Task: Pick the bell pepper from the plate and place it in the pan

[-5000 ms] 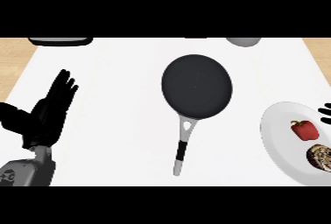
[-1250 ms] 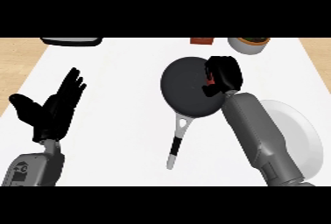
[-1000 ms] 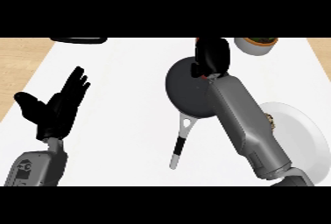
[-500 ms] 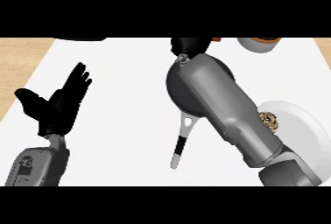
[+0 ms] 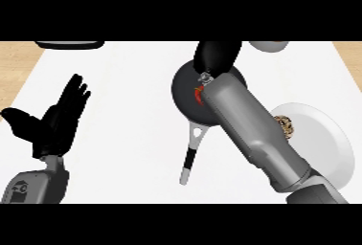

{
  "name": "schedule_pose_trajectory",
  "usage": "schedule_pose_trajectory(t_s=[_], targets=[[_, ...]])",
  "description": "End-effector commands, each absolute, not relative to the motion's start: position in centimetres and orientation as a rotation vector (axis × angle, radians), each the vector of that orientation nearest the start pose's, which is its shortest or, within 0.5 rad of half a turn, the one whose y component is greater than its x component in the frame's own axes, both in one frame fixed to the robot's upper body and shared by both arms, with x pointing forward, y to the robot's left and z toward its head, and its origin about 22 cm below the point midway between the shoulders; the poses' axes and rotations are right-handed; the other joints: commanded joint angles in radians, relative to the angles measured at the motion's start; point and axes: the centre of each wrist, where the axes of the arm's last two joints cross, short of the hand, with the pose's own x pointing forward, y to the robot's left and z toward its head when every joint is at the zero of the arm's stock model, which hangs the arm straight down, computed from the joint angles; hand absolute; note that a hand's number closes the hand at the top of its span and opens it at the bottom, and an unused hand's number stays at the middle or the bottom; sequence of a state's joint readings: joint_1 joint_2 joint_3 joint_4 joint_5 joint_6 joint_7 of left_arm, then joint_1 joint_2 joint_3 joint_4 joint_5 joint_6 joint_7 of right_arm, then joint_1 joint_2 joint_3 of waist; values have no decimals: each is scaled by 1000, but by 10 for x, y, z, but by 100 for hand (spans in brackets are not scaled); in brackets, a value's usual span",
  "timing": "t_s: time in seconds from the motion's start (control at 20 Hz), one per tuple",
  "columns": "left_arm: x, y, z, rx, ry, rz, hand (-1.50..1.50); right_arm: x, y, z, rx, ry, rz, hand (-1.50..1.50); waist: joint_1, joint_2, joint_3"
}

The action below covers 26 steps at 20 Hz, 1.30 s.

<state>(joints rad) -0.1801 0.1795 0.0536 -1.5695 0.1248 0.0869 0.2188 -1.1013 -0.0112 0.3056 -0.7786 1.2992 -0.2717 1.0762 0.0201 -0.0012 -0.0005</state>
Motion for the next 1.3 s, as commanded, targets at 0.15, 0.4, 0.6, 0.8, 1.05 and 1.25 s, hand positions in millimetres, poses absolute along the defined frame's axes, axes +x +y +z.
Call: schedule_pose_trajectory(t_s=[0.15, 0.4, 0.6, 0.8, 1.05, 1.25], targets=[[283, 264, 63, 72, -1520, 31, 0, 404, -79, 75, -1452, -1244, 452, 150, -12, 6, 1], [287, 262, 62, 89, -1538, 28, 0, 411, -92, 45, -1405, -1253, 515, 150, -1, 9, 1], [285, 288, 64, 92, -1545, 34, 0, 418, -113, 26, -1421, -1065, 548, 150, 10, 13, 0], [287, 258, 63, 77, -1519, 23, 0, 416, -121, 16, -1285, -969, 310, -150, 13, 18, 2], [290, 254, 61, 86, -1539, 29, 0, 413, -132, 2, -1179, -1047, 328, -150, 10, 15, 2], [280, 277, 70, 90, -1529, 28, 0, 410, -143, 2, -1178, -1222, 201, -150, 3, 9, 2]])
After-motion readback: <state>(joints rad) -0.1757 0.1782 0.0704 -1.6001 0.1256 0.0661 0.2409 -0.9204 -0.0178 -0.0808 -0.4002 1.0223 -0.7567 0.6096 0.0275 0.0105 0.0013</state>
